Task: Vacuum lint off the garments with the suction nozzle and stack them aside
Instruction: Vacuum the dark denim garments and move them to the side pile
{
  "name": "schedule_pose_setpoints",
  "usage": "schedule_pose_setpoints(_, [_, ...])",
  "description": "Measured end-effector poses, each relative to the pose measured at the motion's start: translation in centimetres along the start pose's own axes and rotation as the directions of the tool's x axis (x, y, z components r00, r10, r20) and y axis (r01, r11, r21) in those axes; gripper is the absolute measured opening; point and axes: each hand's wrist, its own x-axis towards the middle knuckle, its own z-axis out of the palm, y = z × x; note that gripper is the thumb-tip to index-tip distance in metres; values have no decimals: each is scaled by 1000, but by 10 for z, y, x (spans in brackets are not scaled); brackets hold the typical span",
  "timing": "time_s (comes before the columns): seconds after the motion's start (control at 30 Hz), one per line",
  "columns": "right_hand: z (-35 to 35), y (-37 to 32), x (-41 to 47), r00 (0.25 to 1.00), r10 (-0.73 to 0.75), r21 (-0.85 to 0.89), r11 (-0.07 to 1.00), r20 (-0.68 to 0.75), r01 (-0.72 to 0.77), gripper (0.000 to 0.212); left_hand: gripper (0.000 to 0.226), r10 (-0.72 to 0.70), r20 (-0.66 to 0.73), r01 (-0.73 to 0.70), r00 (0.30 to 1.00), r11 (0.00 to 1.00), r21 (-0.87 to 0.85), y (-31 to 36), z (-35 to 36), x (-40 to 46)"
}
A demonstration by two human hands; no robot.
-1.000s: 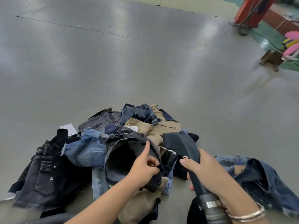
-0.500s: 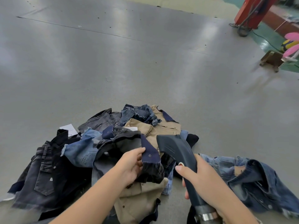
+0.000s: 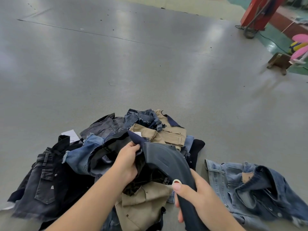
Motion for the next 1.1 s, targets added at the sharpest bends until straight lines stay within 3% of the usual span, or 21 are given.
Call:
schedule_pose_setpoints(0.07, [6, 0, 4, 1000, -17, 19, 1000, -16, 17, 30, 21, 66, -8, -65, 998, 994, 89, -7, 4, -4])
schedule_pose_setpoints(0.23, [-5, -7, 16, 974, -36, 30, 999, -223, 44, 13, 26, 137, -16, -135, 990, 986, 96, -12, 6, -8])
schedule_pose_setpoints(0.43, [-2, -3, 3, 998, 43, 2, 999, -51, -43, 28, 20, 168, 5, -166, 986, 974, 153, -14, 3, -4])
schedule_pose_setpoints(0.5, [2, -2, 7, 995, 40, -23, 999, -89, -43, 27, 19, 169, 1, -166, 986, 969, 180, -16, 2, -3])
schedule_pose_setpoints(0.63, [-9, -8, 14, 959, -3, -72, 997, -284, -18, 18, 44, 245, -17, -230, 969, 928, 294, -14, -5, -1])
schedule_pose_setpoints(0.73, [-16, -10, 6, 954, -50, -82, 996, -296, 26, 16, 39, 262, 58, -265, 963, 897, 355, -9, -3, -2])
schedule_pose_setpoints(0.87, [-19, -11, -2, 963, -65, -110, 993, -261, 37, 13, 59, 185, 90, -206, 979, 894, 399, -4, 0, 0])
schedule_pose_setpoints(1.0, [-18, -14, -5, 974, -50, -152, 988, -221, 16, 13, 47, 242, 229, -331, 943, 764, 554, -4, -3, -3])
schedule_pose_setpoints(1.1, [-15, -13, -8, 978, -27, -176, 984, -205, -9, 13, 31, 359, 325, -478, 875, 532, 699, -3, -5, -1])
